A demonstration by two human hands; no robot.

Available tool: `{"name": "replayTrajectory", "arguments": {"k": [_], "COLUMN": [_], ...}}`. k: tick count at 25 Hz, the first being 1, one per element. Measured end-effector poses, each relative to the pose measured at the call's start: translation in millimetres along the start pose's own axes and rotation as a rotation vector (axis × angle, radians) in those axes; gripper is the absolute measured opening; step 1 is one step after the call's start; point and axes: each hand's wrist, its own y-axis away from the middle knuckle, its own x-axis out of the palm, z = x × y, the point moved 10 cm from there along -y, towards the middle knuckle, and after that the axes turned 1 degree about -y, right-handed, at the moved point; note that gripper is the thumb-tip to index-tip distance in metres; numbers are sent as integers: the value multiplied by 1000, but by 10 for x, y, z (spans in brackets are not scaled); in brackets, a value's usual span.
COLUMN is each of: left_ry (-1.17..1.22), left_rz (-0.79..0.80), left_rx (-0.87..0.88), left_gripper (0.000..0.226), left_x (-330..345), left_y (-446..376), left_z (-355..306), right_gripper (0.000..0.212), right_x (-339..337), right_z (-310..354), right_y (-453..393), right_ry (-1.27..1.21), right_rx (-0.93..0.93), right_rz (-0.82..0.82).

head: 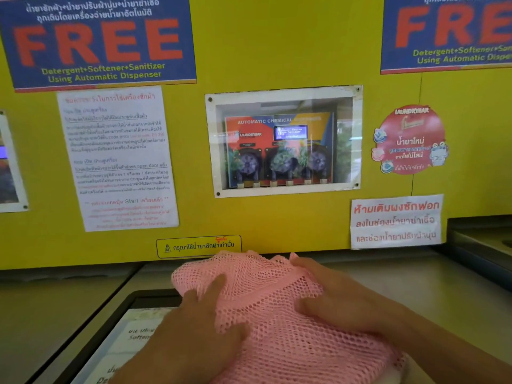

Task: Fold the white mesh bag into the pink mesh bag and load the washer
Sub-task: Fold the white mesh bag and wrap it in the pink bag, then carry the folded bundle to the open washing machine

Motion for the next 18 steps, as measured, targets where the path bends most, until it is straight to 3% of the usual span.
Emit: {"name": "replayTrajectory", "arguments": {"k": [6,12,18], "left_ry": [426,575,441], "left_rz": [-209,-326,-74], "left_rx": [126,143,142], "left_gripper": [91,73,82], "left_x": [-285,-351,-118], "left_y": [-12,32,175], "left_z": [-2,41,-4], "right_gripper": [87,70,68], "right_x": [91,101,167], "right_z": [65,243,216], "right_y": [178,306,304], "right_ry": [-194,-313,-422], "right_rx": [28,-75,-70], "right_rz": [12,-20,26]}}
